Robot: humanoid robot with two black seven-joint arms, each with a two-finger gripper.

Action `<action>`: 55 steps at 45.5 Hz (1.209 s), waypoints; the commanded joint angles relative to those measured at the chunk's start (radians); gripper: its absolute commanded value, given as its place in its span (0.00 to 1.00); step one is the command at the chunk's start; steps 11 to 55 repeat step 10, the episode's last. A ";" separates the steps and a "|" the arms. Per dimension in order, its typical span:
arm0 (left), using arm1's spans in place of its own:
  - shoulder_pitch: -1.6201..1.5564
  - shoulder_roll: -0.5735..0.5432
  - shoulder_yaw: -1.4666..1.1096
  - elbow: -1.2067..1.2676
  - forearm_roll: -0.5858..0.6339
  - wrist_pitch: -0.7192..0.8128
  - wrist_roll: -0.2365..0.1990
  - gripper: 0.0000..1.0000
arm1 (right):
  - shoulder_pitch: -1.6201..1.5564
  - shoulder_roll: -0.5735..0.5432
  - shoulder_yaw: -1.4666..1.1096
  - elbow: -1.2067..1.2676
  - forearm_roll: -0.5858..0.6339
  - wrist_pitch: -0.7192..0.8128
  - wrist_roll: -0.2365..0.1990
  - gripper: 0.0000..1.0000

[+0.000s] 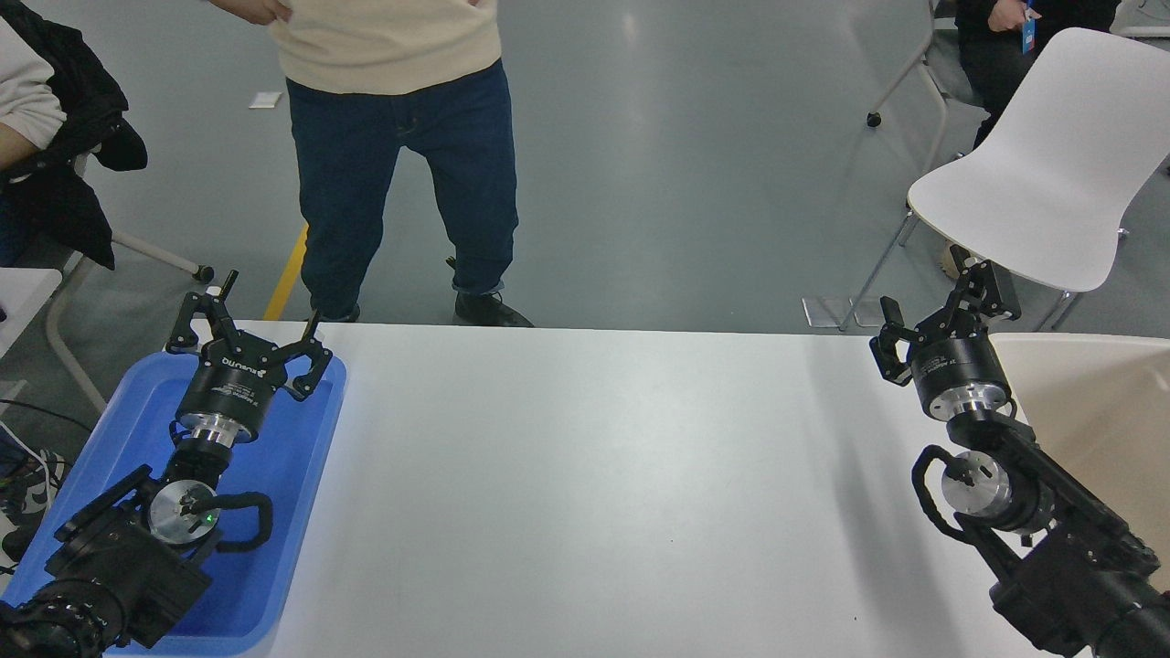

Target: Pick up paper ball place in dustbin

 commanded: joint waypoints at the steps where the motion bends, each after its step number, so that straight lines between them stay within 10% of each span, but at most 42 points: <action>1: 0.001 0.001 0.000 0.000 0.000 0.000 -0.001 1.00 | -0.020 0.032 -0.024 0.001 -0.009 -0.004 0.006 1.00; 55: 0.001 0.001 0.000 0.000 0.000 0.000 -0.001 1.00 | -0.021 0.038 -0.024 0.021 -0.008 0.000 0.006 1.00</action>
